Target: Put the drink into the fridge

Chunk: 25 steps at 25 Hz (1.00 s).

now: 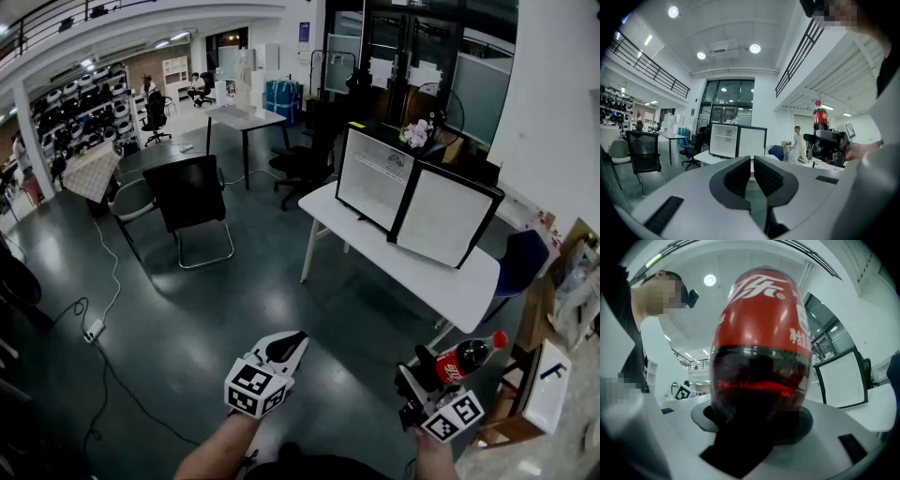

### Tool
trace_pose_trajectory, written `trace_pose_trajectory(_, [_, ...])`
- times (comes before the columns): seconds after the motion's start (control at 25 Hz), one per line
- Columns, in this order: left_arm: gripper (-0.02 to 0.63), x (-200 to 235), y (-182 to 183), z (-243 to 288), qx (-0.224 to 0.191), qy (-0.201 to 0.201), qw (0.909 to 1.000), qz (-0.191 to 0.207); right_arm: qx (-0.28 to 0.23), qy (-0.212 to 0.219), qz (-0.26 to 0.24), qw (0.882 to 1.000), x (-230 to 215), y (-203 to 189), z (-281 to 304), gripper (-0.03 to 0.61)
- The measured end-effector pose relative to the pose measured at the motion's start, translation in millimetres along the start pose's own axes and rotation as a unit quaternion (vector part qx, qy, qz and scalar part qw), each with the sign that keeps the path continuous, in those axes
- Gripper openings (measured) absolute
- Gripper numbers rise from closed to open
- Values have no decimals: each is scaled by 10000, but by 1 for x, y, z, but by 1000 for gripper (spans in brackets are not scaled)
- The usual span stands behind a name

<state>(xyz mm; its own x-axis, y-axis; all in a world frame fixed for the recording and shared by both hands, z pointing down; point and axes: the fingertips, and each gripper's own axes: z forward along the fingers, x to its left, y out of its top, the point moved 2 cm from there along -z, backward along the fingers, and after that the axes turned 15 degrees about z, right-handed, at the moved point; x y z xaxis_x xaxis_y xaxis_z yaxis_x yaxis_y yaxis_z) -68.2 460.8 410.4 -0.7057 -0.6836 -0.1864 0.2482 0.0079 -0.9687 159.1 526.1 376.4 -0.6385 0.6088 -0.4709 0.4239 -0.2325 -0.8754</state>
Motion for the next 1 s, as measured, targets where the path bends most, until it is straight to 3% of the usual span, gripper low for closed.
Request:
trace_pose_trajectory(0.2, [35,-2,14,-4,-156,206,9997,-24,49,146,-91,9998,6,7,-8,275])
trace_pose_trajectory(0.52, [34,-14,31,15,-231,114,9997,58,102,268,-135,9995,-2,13,-6,275])
trace_pose_trajectory(1.0, [34,30,25,-1,-288,276,9991,140,116,358,-58,9993,1,0,43,278])
